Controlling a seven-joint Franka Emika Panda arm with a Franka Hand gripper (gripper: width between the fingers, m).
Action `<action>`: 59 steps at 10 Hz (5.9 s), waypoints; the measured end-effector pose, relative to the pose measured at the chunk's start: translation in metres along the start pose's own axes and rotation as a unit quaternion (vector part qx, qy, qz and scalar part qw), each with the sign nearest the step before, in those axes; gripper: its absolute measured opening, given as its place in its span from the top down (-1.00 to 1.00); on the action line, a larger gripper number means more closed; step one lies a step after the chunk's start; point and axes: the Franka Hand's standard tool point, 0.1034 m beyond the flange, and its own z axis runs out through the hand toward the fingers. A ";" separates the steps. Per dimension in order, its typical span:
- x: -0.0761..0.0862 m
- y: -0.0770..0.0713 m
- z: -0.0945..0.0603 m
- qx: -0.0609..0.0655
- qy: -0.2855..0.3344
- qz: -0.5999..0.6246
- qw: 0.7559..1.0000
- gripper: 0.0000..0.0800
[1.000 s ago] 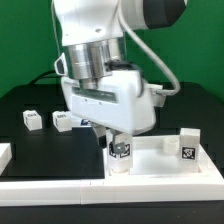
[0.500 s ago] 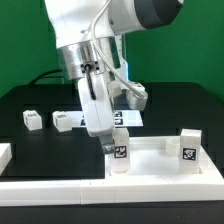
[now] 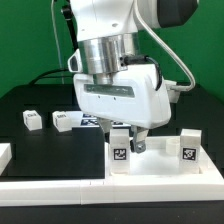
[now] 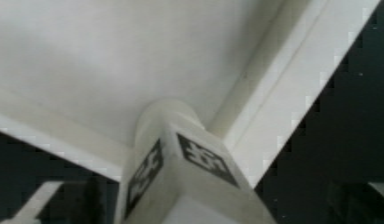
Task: Assemble square table
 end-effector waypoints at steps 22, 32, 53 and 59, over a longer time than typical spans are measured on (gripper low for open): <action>0.004 0.005 0.001 0.004 -0.015 0.100 0.995 -0.55; 0.004 0.000 0.001 -0.025 0.007 -0.394 0.919 -0.31; 0.001 0.006 0.001 -0.024 -0.024 -0.124 0.992 -0.62; 0.006 0.007 0.001 -0.028 -0.013 -0.369 0.929 -0.55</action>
Offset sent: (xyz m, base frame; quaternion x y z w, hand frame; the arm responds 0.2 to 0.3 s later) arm 0.0053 -0.0011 0.0050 -0.0234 -0.0040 -0.3934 0.9191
